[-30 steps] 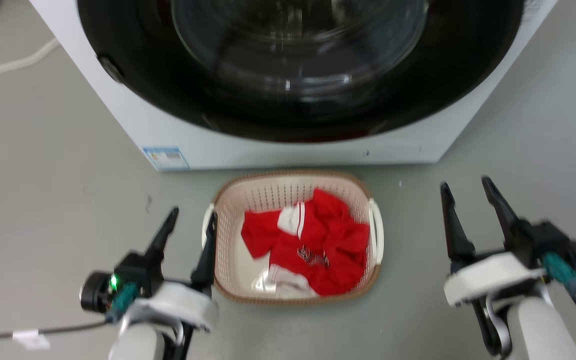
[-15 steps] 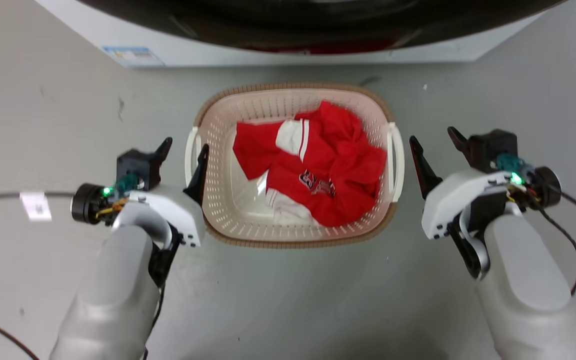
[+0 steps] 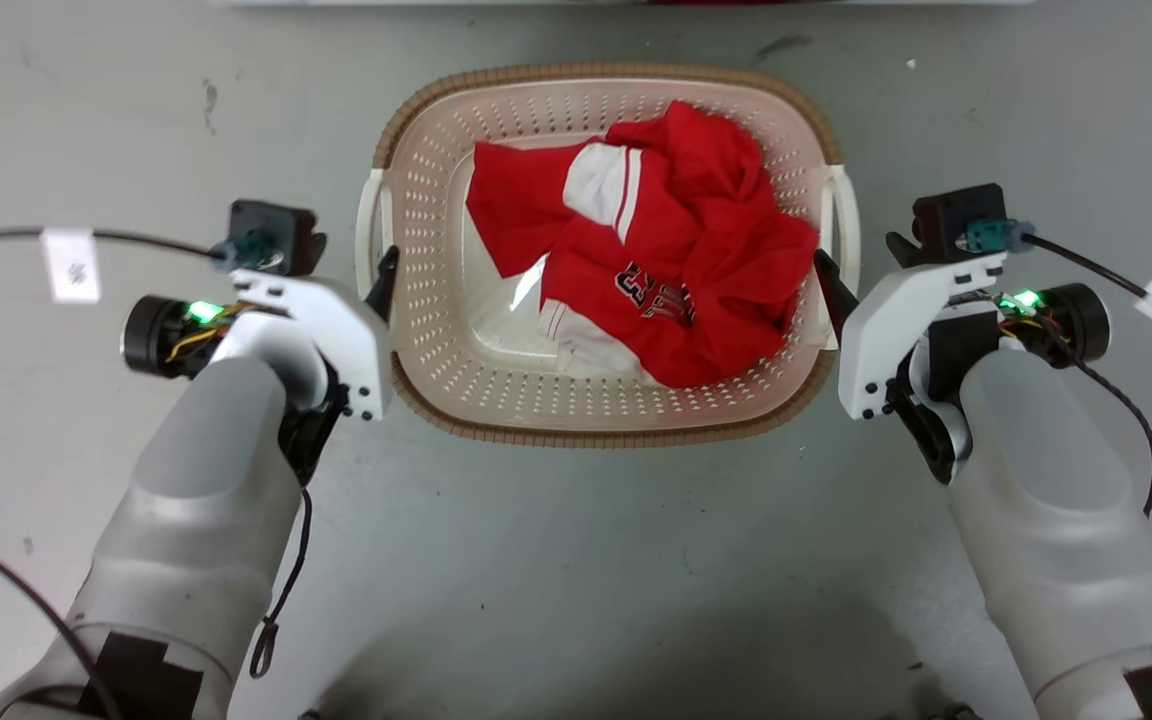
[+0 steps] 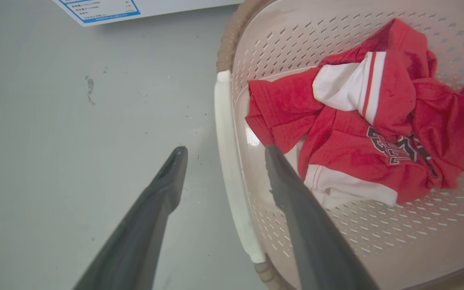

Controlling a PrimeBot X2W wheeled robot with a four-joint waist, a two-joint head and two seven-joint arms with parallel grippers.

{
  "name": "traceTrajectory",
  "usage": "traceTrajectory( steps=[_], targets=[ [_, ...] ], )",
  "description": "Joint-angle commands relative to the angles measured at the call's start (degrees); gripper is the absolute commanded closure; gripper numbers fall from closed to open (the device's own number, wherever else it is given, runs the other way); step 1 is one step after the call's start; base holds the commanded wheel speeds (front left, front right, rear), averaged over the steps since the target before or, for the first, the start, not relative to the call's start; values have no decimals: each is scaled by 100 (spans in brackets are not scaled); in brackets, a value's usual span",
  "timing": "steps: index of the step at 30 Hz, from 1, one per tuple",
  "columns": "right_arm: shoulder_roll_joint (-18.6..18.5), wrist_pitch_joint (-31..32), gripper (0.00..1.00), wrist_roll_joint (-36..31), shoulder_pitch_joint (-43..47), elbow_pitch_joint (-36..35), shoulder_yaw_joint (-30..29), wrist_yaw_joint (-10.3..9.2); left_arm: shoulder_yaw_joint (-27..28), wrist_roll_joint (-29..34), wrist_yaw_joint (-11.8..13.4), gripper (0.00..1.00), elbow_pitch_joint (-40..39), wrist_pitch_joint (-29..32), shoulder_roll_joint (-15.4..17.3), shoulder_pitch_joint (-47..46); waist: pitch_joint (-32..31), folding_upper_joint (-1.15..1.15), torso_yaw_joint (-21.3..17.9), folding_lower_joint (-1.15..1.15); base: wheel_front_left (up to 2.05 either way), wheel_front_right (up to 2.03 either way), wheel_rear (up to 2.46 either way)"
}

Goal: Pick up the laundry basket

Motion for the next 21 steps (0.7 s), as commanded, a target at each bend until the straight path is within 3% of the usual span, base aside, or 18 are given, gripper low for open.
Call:
traceTrajectory(
  steps=[1, 14, 21],
  targets=[
    [1, 79, 0, 7, -185, 140, 77, -3, -141, -81, 4, 0, 65, 100, -29, -151, 106, 0, 71, -1, 0, 0, 0],
    [0, 418, 0, -218, -1047, 1144, 128, -4, -1282, -1134, 3, 0, 173, 1082, 27, -763, 464, 0, 223, -1, 0, 0, 0],
    [0, 351, 0, -153, -1279, 1470, 53, -4, -1699, -1464, 3, 0, 192, 1090, 122, -935, 562, 0, 248, -1, 0, 0, 0]
  ],
)
